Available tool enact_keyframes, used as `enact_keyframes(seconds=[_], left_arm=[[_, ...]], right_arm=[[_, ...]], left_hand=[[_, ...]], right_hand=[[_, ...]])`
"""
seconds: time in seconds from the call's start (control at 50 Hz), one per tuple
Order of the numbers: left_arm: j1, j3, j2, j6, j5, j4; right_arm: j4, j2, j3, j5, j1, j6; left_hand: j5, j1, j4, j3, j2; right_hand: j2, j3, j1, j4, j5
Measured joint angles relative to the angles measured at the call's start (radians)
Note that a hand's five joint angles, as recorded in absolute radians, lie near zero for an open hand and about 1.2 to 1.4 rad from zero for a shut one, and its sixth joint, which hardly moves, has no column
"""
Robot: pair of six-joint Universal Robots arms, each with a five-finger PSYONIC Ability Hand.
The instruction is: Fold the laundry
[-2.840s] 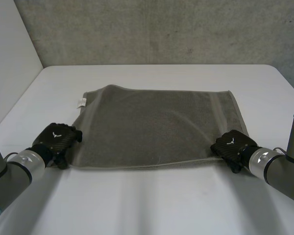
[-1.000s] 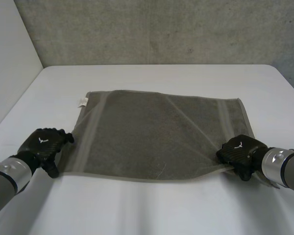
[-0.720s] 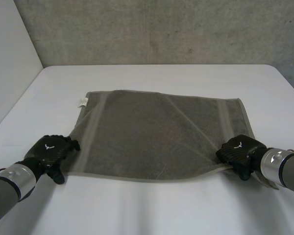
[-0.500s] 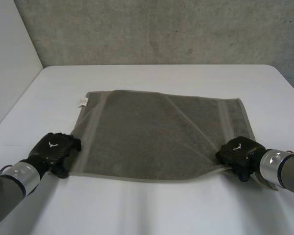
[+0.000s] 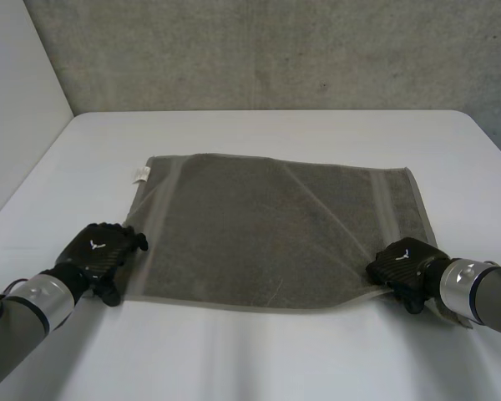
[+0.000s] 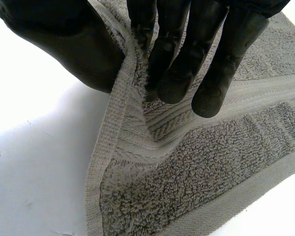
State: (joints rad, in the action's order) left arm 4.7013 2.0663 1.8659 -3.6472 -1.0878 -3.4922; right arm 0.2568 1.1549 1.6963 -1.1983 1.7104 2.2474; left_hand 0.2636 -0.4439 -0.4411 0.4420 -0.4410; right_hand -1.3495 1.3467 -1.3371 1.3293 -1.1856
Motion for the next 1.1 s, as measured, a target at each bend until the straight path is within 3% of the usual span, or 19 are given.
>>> enact_keyframes(seconds=[0.78,0.92,1.1], left_arm=[[-0.012,-0.143,0.137,0.001,-0.011,-0.022],[-0.027,-0.176,0.151,0.007,-0.012,-0.025],[-0.045,-0.194,0.163,0.014,-0.014,-0.040]], right_arm=[[-0.005,-0.010,0.000,-0.003,-0.001,-0.002],[-0.005,-0.010,0.000,-0.004,-0.002,-0.002],[-0.005,-0.013,0.000,-0.004,-0.002,-0.002]], left_hand=[[0.035,-0.035,-0.037,0.036,-0.038],[0.086,-0.084,-0.087,0.086,-0.087],[0.300,-0.307,-0.304,0.309,-0.310]], right_hand=[[0.000,0.000,0.000,0.000,0.000],[0.000,0.000,0.000,0.000,0.000],[0.000,0.000,0.000,0.000,0.000]])
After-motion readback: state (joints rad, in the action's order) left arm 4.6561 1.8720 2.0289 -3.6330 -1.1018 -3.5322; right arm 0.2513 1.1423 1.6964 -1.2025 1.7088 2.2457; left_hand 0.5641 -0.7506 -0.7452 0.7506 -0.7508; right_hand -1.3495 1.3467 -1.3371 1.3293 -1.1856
